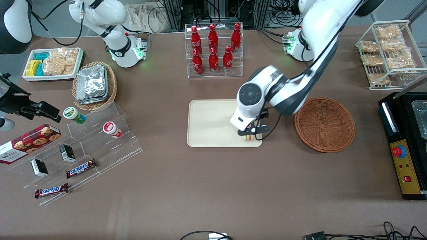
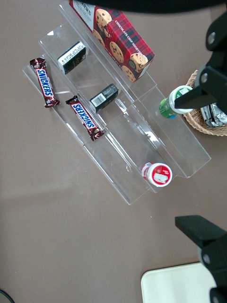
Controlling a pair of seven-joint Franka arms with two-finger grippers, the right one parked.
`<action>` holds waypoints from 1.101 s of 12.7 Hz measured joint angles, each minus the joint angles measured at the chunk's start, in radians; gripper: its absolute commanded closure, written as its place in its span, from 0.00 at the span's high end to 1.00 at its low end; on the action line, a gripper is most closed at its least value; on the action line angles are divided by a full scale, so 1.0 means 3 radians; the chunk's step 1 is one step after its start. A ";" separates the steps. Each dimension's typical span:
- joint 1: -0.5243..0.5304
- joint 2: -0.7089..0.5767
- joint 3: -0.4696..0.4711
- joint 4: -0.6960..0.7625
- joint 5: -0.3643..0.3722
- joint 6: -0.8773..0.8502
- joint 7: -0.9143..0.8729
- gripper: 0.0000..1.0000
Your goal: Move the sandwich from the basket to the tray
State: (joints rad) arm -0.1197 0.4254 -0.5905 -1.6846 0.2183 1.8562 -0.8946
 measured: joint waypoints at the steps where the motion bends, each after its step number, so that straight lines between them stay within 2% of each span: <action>1: 0.0099 -0.0275 -0.0001 0.0031 -0.0156 -0.0157 0.0099 1.00; 4: 0.0466 -0.0983 0.0051 -0.0006 -0.0382 -0.0702 0.0618 1.00; 5: 0.0506 -0.1154 0.0204 -0.0075 -0.0401 -0.0779 0.0814 1.00; 11: 0.0460 -0.1737 0.1530 -0.0423 -0.0514 -0.0841 0.2204 1.00; 13: 0.0363 -0.1836 0.1940 -0.0463 -0.0633 -0.0840 0.2387 1.00; 14: 0.0350 -0.1851 0.2038 -0.0463 -0.0654 -0.0840 0.2412 1.00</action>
State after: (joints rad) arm -0.0147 -0.1298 0.0207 -1.8234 0.0220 1.6041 -0.1709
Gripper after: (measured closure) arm 0.000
